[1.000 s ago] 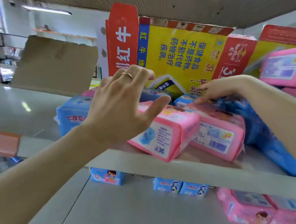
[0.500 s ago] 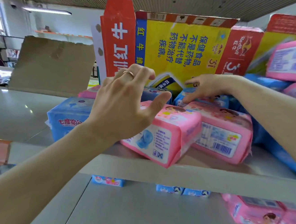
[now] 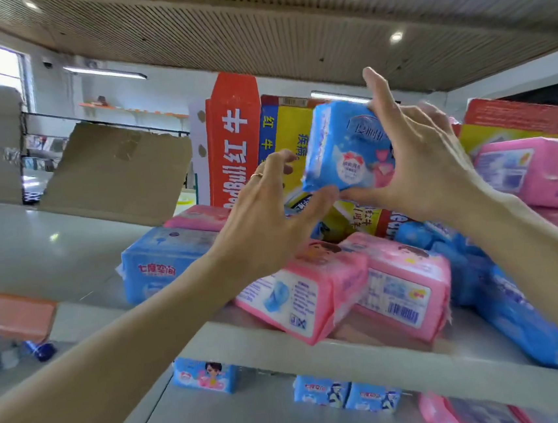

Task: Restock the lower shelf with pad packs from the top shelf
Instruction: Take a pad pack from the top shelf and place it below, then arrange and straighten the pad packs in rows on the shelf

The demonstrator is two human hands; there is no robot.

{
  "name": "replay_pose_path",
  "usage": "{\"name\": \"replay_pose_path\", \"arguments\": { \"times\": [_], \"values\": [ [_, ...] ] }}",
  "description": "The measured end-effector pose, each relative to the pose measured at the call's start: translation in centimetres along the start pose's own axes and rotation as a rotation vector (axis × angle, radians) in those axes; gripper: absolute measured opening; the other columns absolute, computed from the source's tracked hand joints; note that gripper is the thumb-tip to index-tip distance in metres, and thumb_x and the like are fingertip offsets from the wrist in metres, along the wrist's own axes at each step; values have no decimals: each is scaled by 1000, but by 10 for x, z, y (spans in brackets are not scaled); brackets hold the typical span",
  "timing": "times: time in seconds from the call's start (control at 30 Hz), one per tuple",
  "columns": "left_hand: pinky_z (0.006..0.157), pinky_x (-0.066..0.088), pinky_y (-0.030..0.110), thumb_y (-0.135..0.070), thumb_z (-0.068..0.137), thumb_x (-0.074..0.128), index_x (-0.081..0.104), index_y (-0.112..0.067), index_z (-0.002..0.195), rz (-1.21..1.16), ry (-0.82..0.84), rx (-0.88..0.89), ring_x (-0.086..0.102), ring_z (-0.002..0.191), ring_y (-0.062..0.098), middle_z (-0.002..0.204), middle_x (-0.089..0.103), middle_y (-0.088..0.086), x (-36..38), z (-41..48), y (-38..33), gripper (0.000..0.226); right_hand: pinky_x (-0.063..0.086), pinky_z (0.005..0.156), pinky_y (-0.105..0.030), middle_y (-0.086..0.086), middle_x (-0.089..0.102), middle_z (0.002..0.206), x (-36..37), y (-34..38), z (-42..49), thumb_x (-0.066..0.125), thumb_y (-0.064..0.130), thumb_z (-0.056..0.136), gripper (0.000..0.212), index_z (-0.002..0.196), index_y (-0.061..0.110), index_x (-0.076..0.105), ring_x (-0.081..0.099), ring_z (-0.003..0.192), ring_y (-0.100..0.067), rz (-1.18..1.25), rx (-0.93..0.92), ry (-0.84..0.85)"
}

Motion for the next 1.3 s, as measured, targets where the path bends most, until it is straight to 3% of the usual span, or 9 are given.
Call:
{"name": "replay_pose_path", "arguments": {
  "times": [0.17,0.4,0.53,0.7,0.8,0.93,1.03,1.13,1.3],
  "values": [
    [77,55,19,-58,84,68,44,-26,131,-257,-76,-117,67,91,-3,106,67,-16,-11,-8,-10,62,22,115,-50,-2,51,139,-32,63,-17,63,68,72,108,154,20,12,47,123,-27,-64,-160,-101],
    [77,62,42,-48,74,79,66,-17,110,-557,-159,-187,74,89,14,99,75,-3,-43,-45,-1,50,24,117,-57,10,22,159,-52,84,-60,69,60,83,108,157,13,5,21,148,-23,296,76,-127],
    [73,62,32,-40,78,78,66,-11,112,-758,-193,-283,74,95,18,99,76,-1,-56,-92,10,47,32,117,-34,10,30,159,-56,81,-116,59,49,92,85,158,19,13,29,145,-4,614,385,-275],
    [70,58,26,-28,85,74,69,-19,98,-806,-286,-248,72,85,13,90,75,-5,-70,-167,1,17,46,88,-11,14,58,135,-30,115,-184,62,57,86,64,142,30,45,57,118,5,1016,569,-229],
    [77,58,29,-40,78,78,70,-20,102,-735,-210,-293,71,89,15,97,74,1,-58,-206,-4,31,51,90,-23,16,61,133,-26,137,-213,60,71,81,69,138,35,49,62,116,-5,1178,588,-121],
    [94,56,36,-88,18,75,62,-24,83,-597,-5,-461,64,59,-11,69,71,-15,-16,-265,14,92,44,72,-8,16,70,104,-41,149,-264,53,29,93,44,134,15,56,63,84,2,1281,568,-55],
    [69,54,13,-39,72,77,74,-40,91,-623,-116,-488,70,76,-6,81,75,-21,22,-295,-28,20,50,80,-15,11,71,118,-47,144,-318,56,26,91,47,137,23,53,68,104,-7,1361,659,26],
    [72,53,11,-3,86,64,67,-27,110,-645,-17,-498,71,90,-2,94,77,-16,54,-339,-66,34,52,86,-16,17,71,118,-48,139,-377,63,32,86,44,129,34,56,66,110,-4,1389,796,84],
    [78,55,19,-10,82,69,62,-12,122,-625,62,-601,71,101,11,109,76,-1,80,-408,-77,41,50,100,-30,9,67,128,-47,145,-449,65,39,87,46,132,38,58,61,121,-13,1395,879,137]
  ]
}}
Point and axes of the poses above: each hand's wrist, its own z-axis towards the middle knuckle, its own x-axis out of the palm, y = z × x, the point moved 7 cm from there along z, towards the middle knuckle
